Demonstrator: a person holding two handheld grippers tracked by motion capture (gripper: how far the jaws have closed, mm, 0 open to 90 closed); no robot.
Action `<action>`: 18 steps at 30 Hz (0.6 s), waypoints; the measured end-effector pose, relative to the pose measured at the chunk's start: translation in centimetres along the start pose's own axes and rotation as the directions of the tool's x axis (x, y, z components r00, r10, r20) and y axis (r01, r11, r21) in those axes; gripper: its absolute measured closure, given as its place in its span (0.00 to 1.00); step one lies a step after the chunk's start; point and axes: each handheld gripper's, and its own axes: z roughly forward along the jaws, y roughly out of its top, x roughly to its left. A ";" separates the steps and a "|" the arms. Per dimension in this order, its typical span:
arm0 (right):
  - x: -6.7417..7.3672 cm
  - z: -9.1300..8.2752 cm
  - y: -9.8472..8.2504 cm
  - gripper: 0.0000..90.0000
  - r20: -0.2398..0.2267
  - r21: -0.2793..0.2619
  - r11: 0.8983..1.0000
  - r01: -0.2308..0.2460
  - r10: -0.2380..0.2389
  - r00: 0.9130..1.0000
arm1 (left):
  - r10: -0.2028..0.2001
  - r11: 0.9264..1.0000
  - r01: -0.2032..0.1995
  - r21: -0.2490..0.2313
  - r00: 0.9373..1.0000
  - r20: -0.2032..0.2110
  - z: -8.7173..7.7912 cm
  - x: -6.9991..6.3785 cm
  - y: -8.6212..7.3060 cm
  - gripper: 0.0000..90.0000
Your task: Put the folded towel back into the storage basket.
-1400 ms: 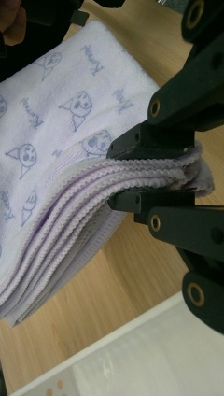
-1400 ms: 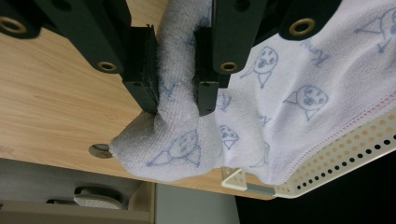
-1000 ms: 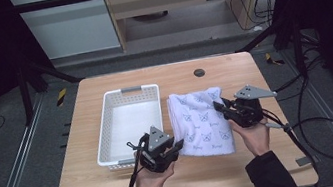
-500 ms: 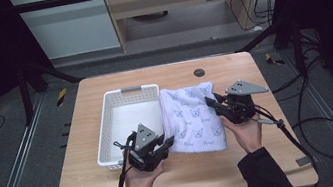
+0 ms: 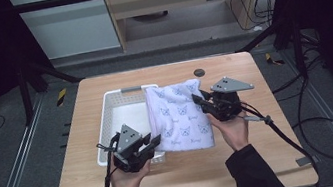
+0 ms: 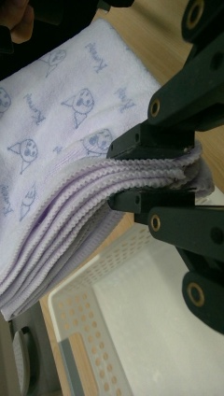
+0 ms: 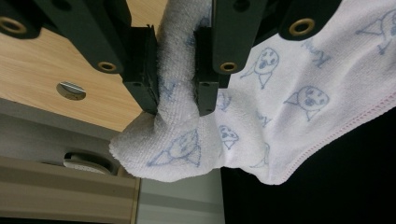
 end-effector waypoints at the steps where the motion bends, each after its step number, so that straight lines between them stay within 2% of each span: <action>1: 0.1 0.2 0.1 0.82 -0.002 -0.001 1.000 0.004 -0.004 1.000 | 0.000 1.000 0.000 0.000 1.000 0.000 0.0 0.0 0.0 0.83; 18: 2.9 2.4 1.5 0.82 -0.036 -0.016 1.000 0.019 -0.020 0.999 | -0.042 0.999 0.040 -0.024 0.997 -0.058 -2.5 2.5 -0.9 0.83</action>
